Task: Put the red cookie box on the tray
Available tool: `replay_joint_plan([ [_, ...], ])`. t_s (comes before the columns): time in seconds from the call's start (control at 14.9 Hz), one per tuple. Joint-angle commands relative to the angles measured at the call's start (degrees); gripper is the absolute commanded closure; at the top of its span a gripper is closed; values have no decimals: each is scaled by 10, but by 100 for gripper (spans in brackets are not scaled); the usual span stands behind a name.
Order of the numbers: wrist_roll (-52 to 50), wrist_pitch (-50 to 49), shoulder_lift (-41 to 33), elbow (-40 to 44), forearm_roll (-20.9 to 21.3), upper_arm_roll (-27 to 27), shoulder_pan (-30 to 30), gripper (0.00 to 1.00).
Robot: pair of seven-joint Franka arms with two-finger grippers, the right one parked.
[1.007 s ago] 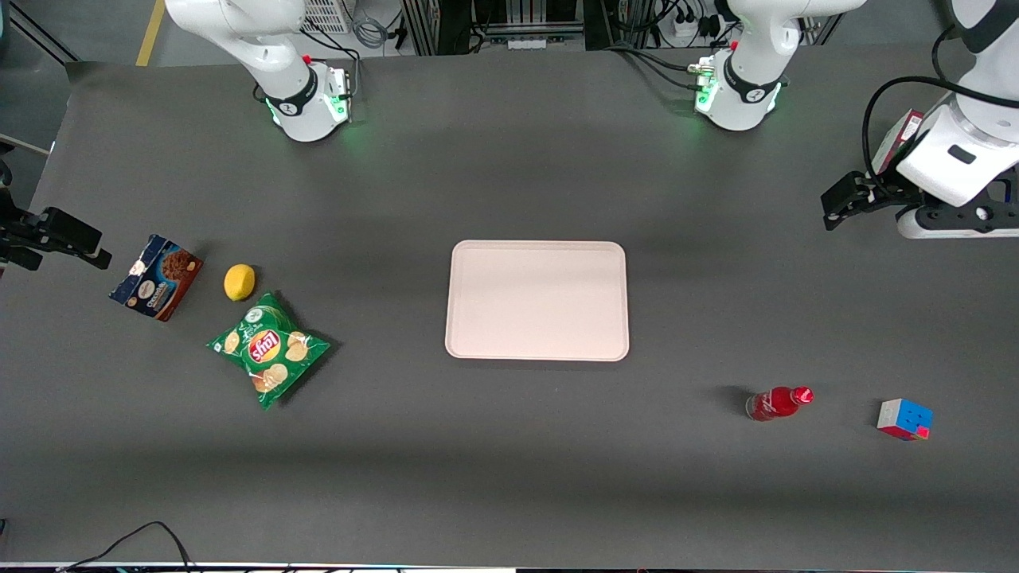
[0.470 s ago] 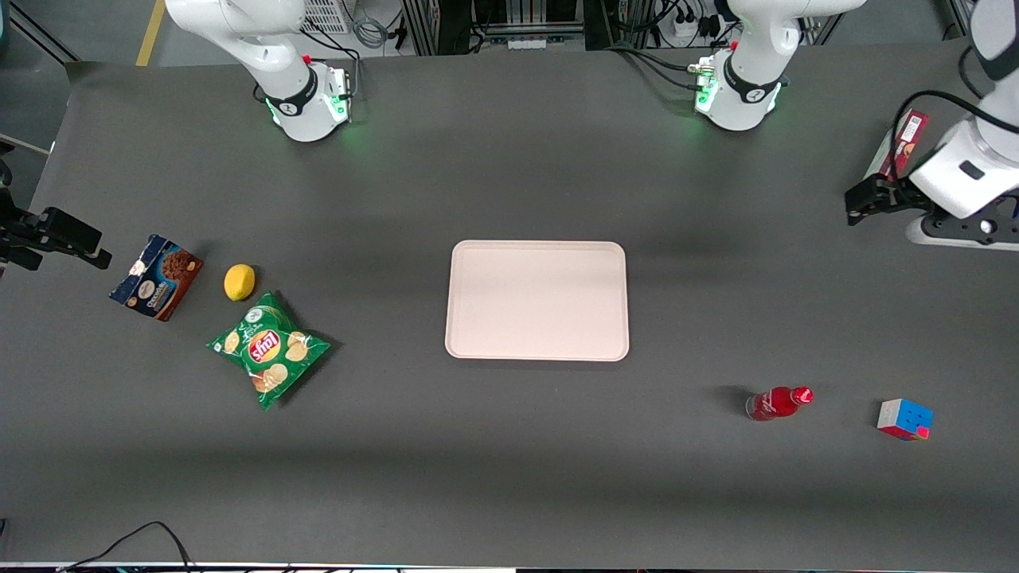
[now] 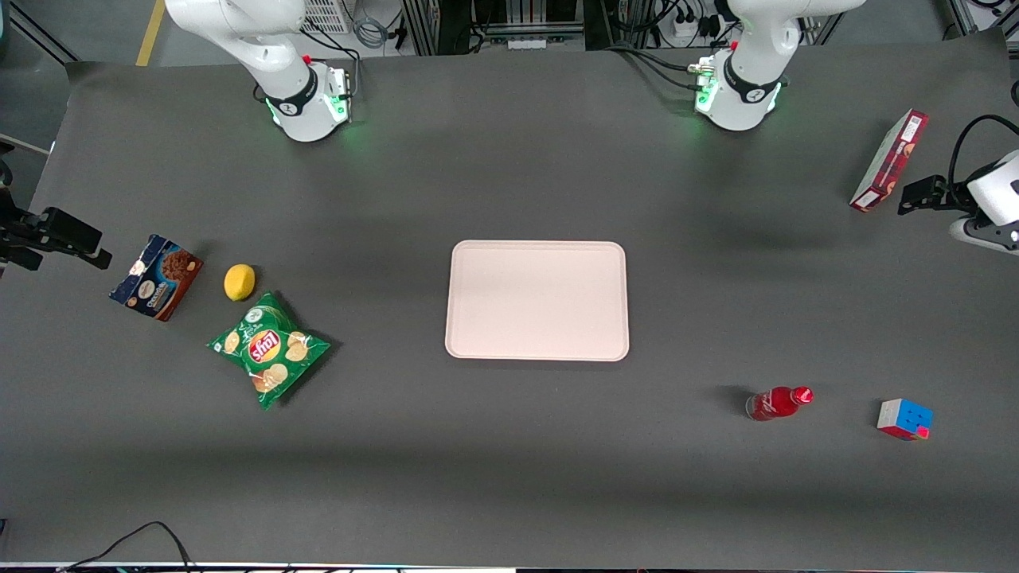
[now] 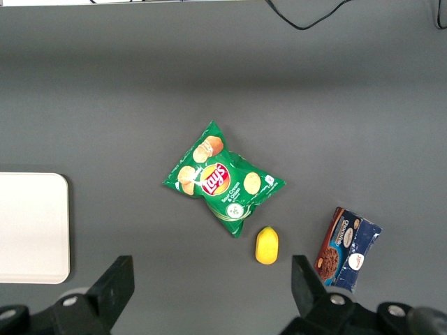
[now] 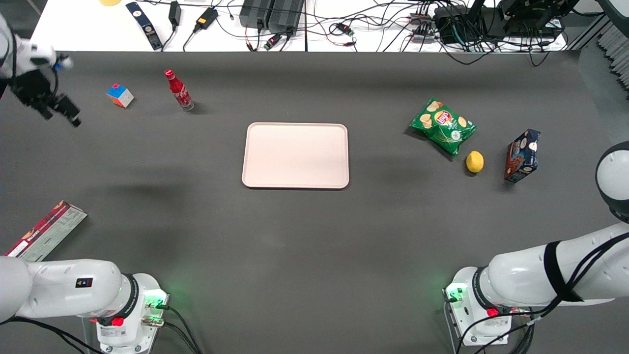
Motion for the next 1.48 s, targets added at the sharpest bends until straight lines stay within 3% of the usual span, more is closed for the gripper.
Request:
replay_joint_plan([
  [0.0,105,112,-39,-139,42,36,8,0],
  [0.27,272,235,-41,-230,48,110,28,0],
  [0.4,299,245,-39,-244,51,136,35,0],
  [0.6,320,253,-39,-256,112,205,37,0],
  [0.81,352,288,-39,-285,127,255,37,0],
  [1.14,341,307,-39,-313,168,266,57,0],
  [1.41,339,346,-20,-325,172,263,79,0],
])
